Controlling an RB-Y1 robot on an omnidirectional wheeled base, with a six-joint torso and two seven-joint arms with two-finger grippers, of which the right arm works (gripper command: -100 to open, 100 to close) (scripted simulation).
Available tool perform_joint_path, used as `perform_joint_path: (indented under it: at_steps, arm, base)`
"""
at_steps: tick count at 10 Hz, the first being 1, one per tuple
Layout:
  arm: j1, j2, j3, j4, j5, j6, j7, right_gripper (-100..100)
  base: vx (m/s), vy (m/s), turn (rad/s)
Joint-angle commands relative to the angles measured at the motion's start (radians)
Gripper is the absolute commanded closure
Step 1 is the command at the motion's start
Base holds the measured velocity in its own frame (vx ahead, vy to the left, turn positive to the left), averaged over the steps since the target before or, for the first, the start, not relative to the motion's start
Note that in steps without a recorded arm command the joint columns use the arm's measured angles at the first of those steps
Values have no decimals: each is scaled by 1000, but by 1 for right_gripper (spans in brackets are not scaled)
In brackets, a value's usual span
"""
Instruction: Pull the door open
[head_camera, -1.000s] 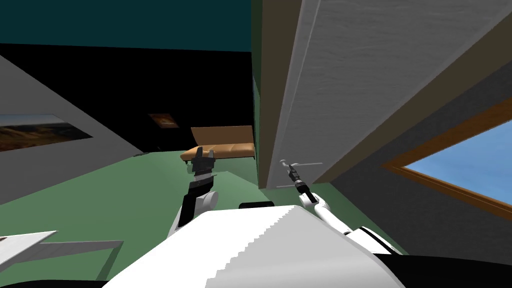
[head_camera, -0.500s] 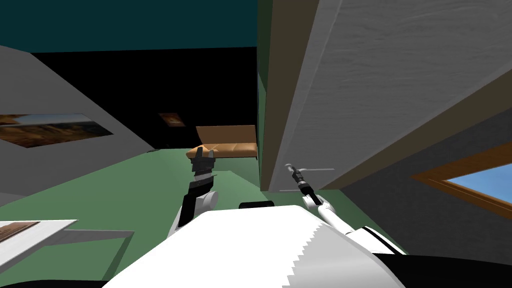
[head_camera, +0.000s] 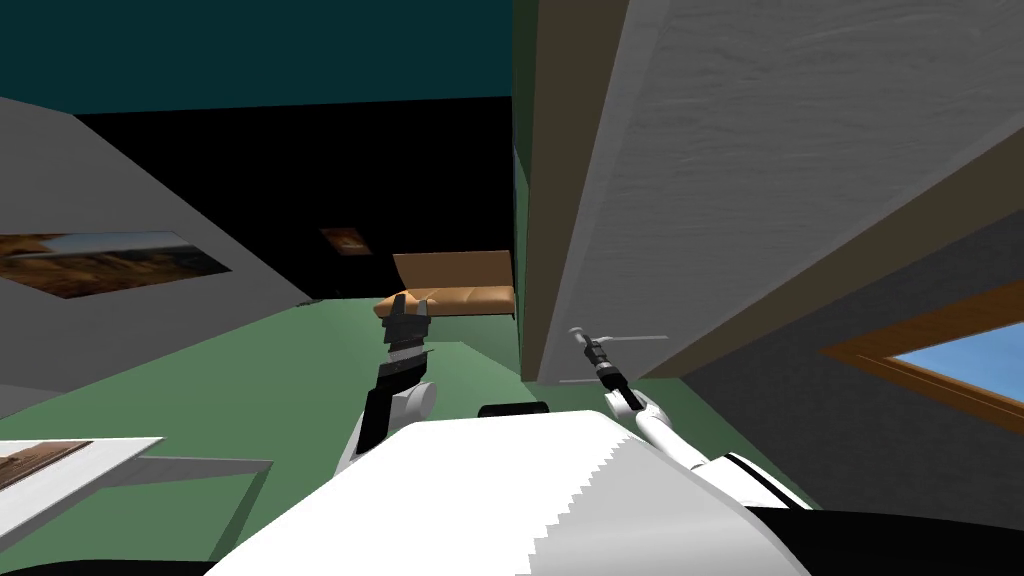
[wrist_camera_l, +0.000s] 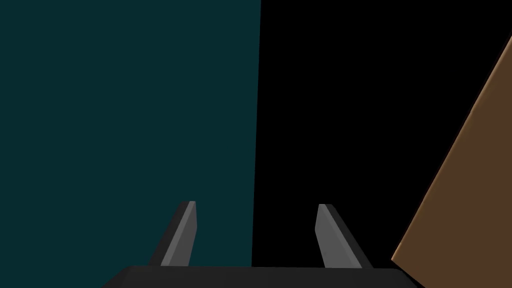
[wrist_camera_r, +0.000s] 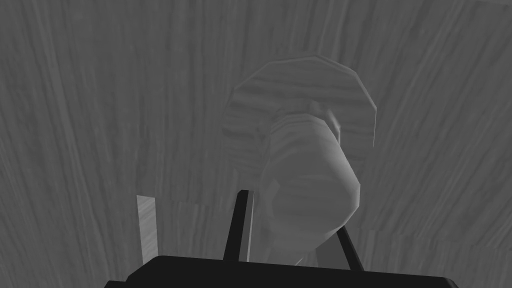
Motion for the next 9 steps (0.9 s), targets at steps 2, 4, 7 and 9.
perform_joint_path:
  at_steps: [2, 4, 7, 9]
  arm:
    - [18, -20, 18, 4, -1, -35, -17, 100]
    - [38, -42, 38, 9, -1, -73, -37, 100]
    - [68, -76, 69, 15, -3, -130, -66, 100]
    - [84, -94, 85, 19, -3, -161, -81, 100]
  base:
    - [-138, -78, 149]
    - [-197, -67, 143]
    - [-219, -78, 148]
    - [-179, -84, 123]
